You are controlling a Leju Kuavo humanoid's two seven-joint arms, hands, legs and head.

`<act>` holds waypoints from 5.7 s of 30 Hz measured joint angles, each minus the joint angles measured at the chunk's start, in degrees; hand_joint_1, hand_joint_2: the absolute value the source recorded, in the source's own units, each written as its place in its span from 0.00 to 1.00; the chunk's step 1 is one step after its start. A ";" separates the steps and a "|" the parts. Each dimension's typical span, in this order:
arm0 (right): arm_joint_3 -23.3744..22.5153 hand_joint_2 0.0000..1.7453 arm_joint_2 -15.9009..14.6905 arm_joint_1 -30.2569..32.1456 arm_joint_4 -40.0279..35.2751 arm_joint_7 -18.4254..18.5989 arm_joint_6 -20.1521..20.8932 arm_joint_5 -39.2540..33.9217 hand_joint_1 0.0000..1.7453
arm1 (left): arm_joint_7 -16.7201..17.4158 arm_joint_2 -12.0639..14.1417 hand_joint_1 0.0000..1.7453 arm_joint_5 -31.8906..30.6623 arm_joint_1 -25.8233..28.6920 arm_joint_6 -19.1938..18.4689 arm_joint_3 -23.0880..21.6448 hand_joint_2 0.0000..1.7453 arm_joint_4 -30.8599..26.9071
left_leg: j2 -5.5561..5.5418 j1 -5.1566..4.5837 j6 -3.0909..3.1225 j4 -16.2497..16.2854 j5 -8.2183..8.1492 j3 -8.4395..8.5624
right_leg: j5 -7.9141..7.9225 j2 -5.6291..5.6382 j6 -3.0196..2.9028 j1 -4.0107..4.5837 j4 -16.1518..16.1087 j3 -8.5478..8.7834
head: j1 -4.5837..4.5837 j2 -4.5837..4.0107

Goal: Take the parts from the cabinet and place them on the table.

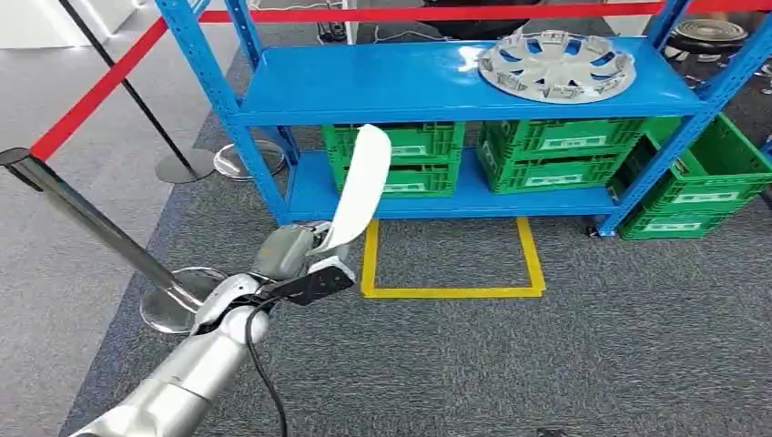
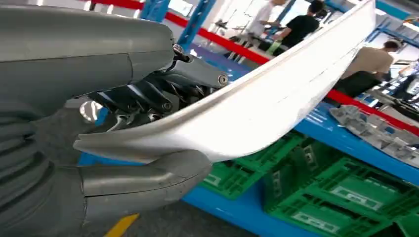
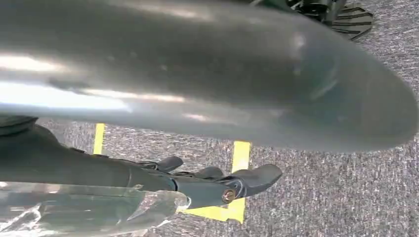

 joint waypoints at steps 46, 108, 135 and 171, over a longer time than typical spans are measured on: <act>-0.22 0.00 0.00 -0.60 -0.48 -0.13 -0.24 -0.17 0.00 | 0.50 -0.48 1.00 -1.18 1.82 -0.94 1.88 1.00 -2.45 | 7.50 0.98 -3.02 1.50 -3.59 2.77 | 0.63 -2.78 -0.71 0.49 0.67 -0.77 | 0.53 0.00; -0.22 0.00 0.33 -1.53 -0.79 -0.13 -0.33 -0.48 0.00 | 0.44 -0.85 1.00 -2.34 0.89 -1.09 2.75 1.00 -2.64 | 5.56 1.46 -3.97 1.66 -6.24 4.44 | 2.53 -1.79 -1.23 0.19 1.17 -3.51 | 0.55 0.00; -0.22 0.00 0.33 -1.47 -0.83 -0.04 -0.33 -0.39 0.00 | 0.22 -0.74 1.00 -2.47 1.67 -1.18 2.58 1.00 -2.10 | 4.41 1.68 -1.75 1.76 -4.99 3.60 | 1.86 -2.48 0.87 0.36 5.78 -5.41 | 1.09 0.00; -0.22 0.00 0.28 -1.30 -0.90 0.07 -0.33 -0.37 0.00 | 0.20 -0.57 1.00 -2.41 2.41 -1.20 2.45 1.00 -2.16 | 6.55 1.16 -3.45 2.47 -6.17 3.57 | 2.10 -2.49 -2.16 1.44 0.85 -2.76 | 1.09 0.00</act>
